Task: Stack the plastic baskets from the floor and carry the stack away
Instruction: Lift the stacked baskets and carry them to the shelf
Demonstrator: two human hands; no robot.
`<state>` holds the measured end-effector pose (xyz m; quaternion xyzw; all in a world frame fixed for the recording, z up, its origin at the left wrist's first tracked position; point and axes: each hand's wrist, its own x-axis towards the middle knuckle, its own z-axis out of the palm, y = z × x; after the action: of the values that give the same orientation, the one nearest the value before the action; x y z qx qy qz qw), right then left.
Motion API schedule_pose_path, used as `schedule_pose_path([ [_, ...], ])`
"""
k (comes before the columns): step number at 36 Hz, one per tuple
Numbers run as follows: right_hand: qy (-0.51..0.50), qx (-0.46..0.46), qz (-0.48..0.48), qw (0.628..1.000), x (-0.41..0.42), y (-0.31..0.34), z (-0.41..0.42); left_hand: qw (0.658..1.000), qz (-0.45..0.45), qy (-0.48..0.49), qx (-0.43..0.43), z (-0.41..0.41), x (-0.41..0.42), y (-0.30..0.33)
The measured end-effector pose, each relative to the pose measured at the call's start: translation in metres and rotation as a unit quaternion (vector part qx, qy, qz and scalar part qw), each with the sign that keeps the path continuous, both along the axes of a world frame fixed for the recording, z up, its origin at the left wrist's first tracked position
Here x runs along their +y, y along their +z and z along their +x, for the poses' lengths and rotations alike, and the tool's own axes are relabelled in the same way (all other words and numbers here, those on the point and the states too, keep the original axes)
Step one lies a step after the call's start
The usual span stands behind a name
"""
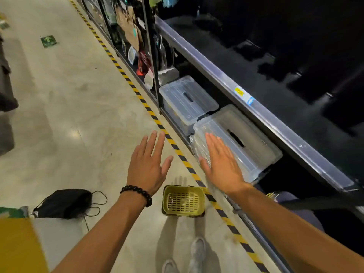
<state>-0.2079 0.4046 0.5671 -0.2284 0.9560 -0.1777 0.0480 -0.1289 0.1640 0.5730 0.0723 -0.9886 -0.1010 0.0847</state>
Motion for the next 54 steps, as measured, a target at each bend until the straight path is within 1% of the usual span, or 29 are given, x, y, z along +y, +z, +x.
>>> schedule_pose_path([
  [6, -0.023, -0.022, 0.012, 0.999, -0.004, -0.040, 0.034, 1.000, 0.019, -0.011, -0.018, 0.035, -0.008, -0.040],
  [12, -0.047, -0.058, -0.010, 0.997, -0.002, -0.080, 0.071, 0.997, 0.063, -0.021, -0.044, 0.071, -0.013, -0.095],
  [16, -0.018, -0.061, 0.001, 0.998, 0.006, -0.112, 0.088, 0.992, 0.108, -0.008, -0.059, 0.093, -0.015, -0.137],
  [19, -0.014, -0.071, -0.018, 0.997, 0.014, -0.146, 0.099, 0.990, 0.122, -0.011, -0.069, 0.108, -0.016, -0.173],
  [22, -0.035, -0.077, -0.035, 0.996, 0.023, -0.189, 0.113, 0.988, 0.137, -0.004, -0.070, 0.125, -0.018, -0.210],
  [26, -0.045, -0.076, -0.018, 0.996, 0.039, -0.251, 0.127, 0.983, 0.162, -0.005, -0.088, 0.146, -0.020, -0.265],
  [30, -0.009, -0.058, -0.037, 0.998, 0.060, -0.313, 0.142, 0.975, 0.186, 0.010, -0.118, 0.164, -0.020, -0.327],
  [36, 0.016, -0.045, -0.063, 0.997, 0.087, -0.418, 0.155, 0.970, 0.191, 0.023, -0.149, 0.181, -0.013, -0.438],
  [40, 0.029, -0.064, -0.050, 0.996, 0.100, -0.492, 0.159, 0.969, 0.195, 0.028, -0.146, 0.184, -0.007, -0.518],
  [44, -0.013, -0.113, -0.012, 0.993, 0.104, -0.556, 0.153, 0.967, 0.201, 0.041, -0.148, 0.181, -0.003, -0.597],
  [48, -0.058, -0.143, -0.003, 0.988, 0.119, -0.624, 0.143, 0.968, 0.210, 0.040, -0.132, 0.179, -0.006, -0.669],
  [50, -0.080, -0.152, -0.024, 0.985, 0.129, -0.657, 0.138, 0.966, 0.217, 0.055, -0.130, 0.178, -0.009, -0.701],
  [54, -0.120, -0.165, -0.097, 0.974, 0.146, -0.714, 0.132, 0.963, 0.233, 0.075, -0.116, 0.171, -0.010, -0.750],
])
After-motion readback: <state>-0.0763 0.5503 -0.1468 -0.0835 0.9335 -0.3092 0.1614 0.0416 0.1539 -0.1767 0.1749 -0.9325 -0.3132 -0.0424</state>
